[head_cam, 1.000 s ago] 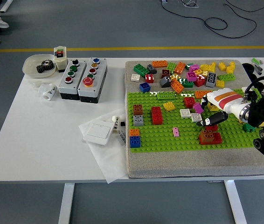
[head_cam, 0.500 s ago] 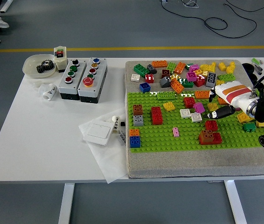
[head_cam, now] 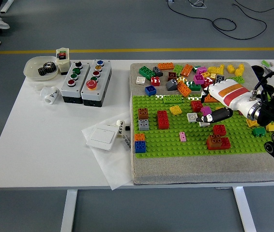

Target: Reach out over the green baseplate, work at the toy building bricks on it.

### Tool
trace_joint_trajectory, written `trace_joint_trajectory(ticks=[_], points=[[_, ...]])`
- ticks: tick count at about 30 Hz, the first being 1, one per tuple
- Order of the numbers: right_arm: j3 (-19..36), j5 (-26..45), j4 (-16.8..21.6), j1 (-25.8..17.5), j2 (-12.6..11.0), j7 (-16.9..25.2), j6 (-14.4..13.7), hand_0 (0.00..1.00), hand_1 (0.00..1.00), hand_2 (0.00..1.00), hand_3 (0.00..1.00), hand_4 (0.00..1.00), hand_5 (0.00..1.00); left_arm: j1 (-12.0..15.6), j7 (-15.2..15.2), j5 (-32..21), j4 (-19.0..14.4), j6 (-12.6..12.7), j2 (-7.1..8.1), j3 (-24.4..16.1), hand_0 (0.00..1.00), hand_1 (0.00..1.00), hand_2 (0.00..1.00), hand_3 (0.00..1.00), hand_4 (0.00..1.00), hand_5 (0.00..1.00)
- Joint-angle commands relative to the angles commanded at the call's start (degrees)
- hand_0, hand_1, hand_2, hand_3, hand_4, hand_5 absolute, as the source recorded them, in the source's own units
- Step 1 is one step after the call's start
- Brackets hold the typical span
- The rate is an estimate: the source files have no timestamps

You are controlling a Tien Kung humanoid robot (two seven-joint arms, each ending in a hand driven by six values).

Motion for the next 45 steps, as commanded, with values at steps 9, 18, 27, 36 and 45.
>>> trace_joint_trajectory(ticks=[9,18,27,36,45], points=[[-3.1,-2.7,-0.6,0.9,0.3,0.5,-0.6,0.778,0.711,0.747,0.687,0.998,0.87,-0.3,-0.2,-0.9,0.0,0.1,0.1,0.7,0.758,0.783,0.836,0.715,0.776,0.678],[-5.2,-4.5,-2.7,1.2,1.2,1.0,-1.8,0.795,0.717,0.754,0.694,0.998,0.873,-0.3,-0.2,-1.0,0.0,0.1,0.1,0.9,0.759,0.783,0.836,0.715,0.776,0.678],[-6.4,-6.6,-2.7,0.5,-0.1,1.0,-1.7,0.797,0.715,0.752,0.674,0.998,0.885,-0.4,-0.3,-1.3,0.0,0.1,0.12,1.1,0.759,0.783,0.836,0.713,0.777,0.68],[-5.6,-8.7,-3.8,-0.4,-0.7,0.2,-1.8,0.798,0.714,0.749,0.676,0.998,0.887,-0.2,-0.1,-0.5,0.0,0.1,-0.01,0.3,0.76,0.783,0.836,0.715,0.776,0.677],[-4.1,-9.8,-4.8,-1.1,-1.3,-0.5,-1.9,0.799,0.71,0.749,0.673,0.998,0.885,0.1,0.1,0.4,0.0,0.1,-0.11,-0.4,0.76,0.786,0.837,0.715,0.776,0.676]])
